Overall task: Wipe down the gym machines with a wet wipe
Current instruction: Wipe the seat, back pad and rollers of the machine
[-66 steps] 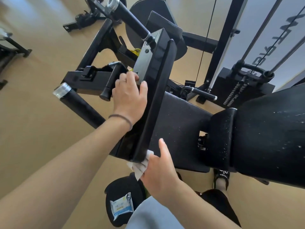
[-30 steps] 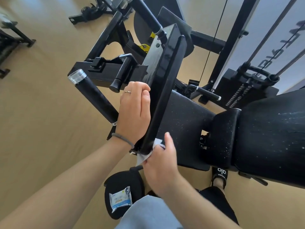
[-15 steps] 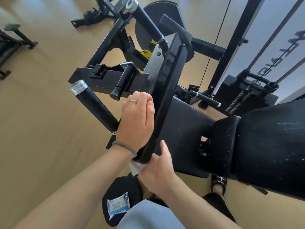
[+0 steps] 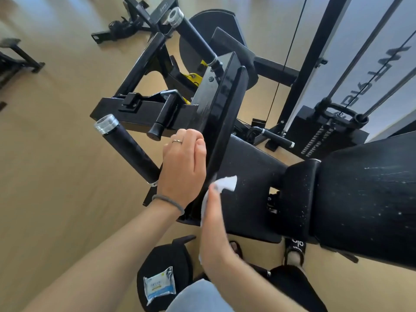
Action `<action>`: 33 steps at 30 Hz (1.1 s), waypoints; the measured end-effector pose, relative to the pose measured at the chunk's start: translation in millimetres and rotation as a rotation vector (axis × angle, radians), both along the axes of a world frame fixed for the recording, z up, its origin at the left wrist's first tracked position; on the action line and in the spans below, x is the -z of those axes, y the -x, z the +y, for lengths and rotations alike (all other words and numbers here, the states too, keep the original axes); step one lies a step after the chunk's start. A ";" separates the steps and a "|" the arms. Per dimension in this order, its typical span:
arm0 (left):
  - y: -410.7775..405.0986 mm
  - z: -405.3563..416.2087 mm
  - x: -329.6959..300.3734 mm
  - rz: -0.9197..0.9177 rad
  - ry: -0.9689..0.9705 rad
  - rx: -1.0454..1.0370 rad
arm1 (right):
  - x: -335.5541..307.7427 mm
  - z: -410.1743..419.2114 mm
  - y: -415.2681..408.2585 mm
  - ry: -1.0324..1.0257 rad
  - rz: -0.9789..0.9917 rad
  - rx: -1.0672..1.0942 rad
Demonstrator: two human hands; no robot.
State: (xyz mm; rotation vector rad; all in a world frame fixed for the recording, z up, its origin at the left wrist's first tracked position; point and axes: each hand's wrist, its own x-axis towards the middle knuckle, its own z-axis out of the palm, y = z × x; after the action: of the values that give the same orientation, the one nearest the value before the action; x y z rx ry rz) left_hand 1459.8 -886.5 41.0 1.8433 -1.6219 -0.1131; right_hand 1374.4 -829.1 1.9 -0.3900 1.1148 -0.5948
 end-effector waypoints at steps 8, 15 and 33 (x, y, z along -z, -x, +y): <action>-2.5 -2.1 1.9 -0.002 0.009 -0.007 | -23.5 -77.4 8.1 0.050 0.004 0.058; 7.1 0.0 0.4 -0.244 -0.068 -0.014 | -7.9 -21.9 40.7 -0.160 -0.161 -0.136; 279.2 -28.6 -49.1 1.455 -0.967 0.389 | -97.0 -67.3 366.9 0.251 -0.115 0.081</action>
State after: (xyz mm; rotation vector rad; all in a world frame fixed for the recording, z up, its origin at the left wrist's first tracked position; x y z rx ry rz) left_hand 1180.7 -915.1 90.0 1.1962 -0.7375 -2.1096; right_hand 1007.4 -896.4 98.9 -0.5218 0.9519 -0.8230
